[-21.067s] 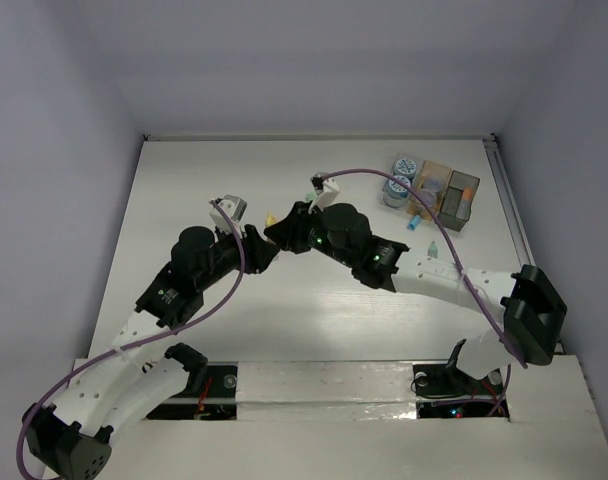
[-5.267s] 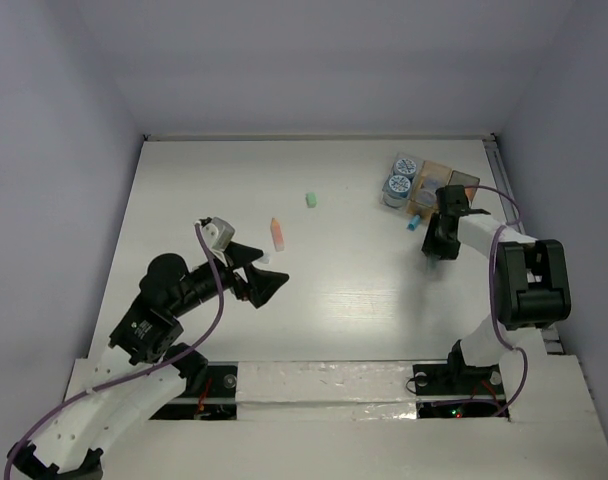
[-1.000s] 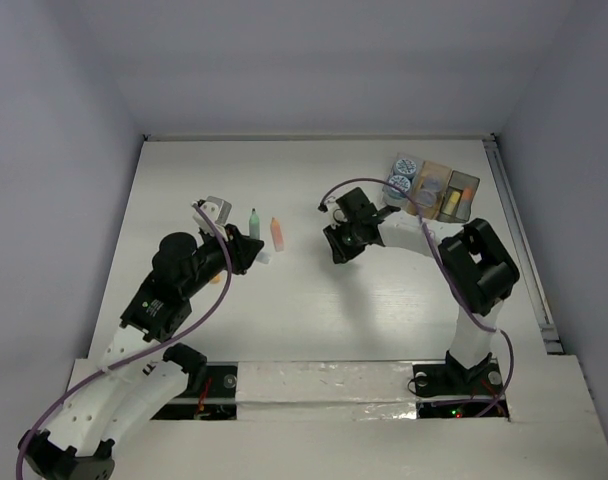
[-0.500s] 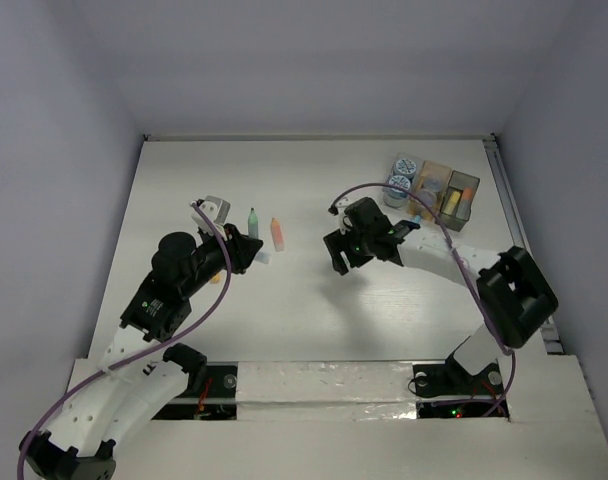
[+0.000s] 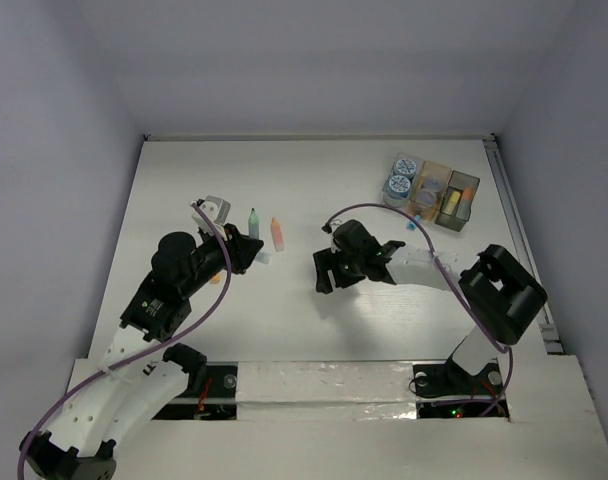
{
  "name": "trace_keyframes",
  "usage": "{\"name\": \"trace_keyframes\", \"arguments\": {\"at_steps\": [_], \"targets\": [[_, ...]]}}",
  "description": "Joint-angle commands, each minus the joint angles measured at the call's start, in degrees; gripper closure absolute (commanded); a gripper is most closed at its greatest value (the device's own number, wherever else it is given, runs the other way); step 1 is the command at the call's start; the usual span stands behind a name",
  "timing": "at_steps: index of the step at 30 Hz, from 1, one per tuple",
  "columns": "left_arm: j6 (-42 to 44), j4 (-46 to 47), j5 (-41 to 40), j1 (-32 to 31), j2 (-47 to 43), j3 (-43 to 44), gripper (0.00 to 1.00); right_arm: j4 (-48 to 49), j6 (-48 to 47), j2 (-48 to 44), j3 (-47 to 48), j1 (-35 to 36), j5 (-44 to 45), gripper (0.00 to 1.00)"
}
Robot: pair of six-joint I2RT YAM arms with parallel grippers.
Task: Sort the stationery into containers
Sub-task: Close the pen cap on the pen.
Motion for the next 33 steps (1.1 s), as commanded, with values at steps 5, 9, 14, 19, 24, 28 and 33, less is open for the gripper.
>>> {"name": "trace_keyframes", "arguments": {"at_steps": [5,9,14,19,24,28,33], "targets": [[0.7,3.1,0.8,0.5,-0.5,1.0,1.00,2.4,2.2,3.2,1.9,-1.5,6.1,0.23],[0.7,3.1,0.9,0.5,-0.2,0.9,1.00,1.5,2.6,4.0,2.5,-2.8,8.5,0.23],[0.6,3.4,1.2,0.5,0.0,1.0,1.00,-1.0,2.1,4.1,3.8,-3.3,12.6,0.23],[0.6,3.5,1.4,1.0,0.2,0.9,1.00,-1.6,1.1,4.0,4.5,-4.4,13.6,0.22],[0.6,3.5,1.6,1.0,0.3,0.9,1.00,-2.2,-0.1,5.4,6.7,-5.0,14.2,0.22],[0.6,3.5,1.5,1.0,0.3,1.0,1.00,-3.6,-0.7,6.8,8.5,-5.0,14.6,0.25],[0.5,3.6,1.6,1.0,0.3,1.0,1.00,-8.0,-3.1,8.6,11.0,-5.0,16.2,0.35]]}}
